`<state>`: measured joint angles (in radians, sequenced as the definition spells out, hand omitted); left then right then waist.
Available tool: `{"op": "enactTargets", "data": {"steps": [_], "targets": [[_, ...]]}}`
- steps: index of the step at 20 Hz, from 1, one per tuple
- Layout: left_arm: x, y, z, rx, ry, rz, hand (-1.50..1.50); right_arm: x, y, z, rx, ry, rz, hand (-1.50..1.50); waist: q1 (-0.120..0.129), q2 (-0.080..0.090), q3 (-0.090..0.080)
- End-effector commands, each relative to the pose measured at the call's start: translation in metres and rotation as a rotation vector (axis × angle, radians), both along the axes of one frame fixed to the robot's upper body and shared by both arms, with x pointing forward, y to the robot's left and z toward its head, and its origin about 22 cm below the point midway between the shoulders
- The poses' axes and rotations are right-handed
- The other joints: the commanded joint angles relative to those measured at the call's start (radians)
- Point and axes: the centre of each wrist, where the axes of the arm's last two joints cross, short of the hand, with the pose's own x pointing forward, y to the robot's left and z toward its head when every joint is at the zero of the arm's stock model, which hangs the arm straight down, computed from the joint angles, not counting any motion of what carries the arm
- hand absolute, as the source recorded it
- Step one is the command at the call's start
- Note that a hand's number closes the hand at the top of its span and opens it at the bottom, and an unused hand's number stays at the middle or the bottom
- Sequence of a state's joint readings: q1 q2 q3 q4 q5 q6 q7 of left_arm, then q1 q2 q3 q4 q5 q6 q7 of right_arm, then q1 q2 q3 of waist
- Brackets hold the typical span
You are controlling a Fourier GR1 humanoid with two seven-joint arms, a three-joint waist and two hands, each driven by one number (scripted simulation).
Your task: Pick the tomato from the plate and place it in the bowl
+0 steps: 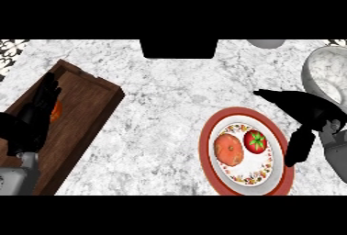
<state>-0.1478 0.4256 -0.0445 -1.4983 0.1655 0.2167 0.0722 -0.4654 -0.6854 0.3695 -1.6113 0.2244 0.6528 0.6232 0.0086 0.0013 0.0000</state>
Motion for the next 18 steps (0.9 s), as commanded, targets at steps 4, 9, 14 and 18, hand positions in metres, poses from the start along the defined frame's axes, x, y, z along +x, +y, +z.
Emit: {"op": "enactTargets", "data": {"steps": [4,9,14,18], "targets": [[-0.011,0.004,0.006,0.005,-0.005,0.004,0.0,0.002,-0.01,-0.007,-0.068,-0.136,0.023,-1.5,-0.001,-0.002,0.0],[-0.007,-0.002,0.0,0.001,0.001,0.007,0.0,-0.007,0.008,-0.042,-0.049,-0.083,0.02,-1.5,-0.006,-0.002,0.0],[-0.012,0.009,0.005,0.012,0.012,0.015,0.0,-0.018,0.01,-0.061,-0.051,-0.03,0.012,-1.5,-0.007,-0.002,0.0],[-0.011,0.0,-0.01,-0.003,0.012,0.004,0.0,-0.021,0.009,-0.075,-0.054,-0.023,-0.01,-1.5,-0.008,-0.002,0.0]]}}
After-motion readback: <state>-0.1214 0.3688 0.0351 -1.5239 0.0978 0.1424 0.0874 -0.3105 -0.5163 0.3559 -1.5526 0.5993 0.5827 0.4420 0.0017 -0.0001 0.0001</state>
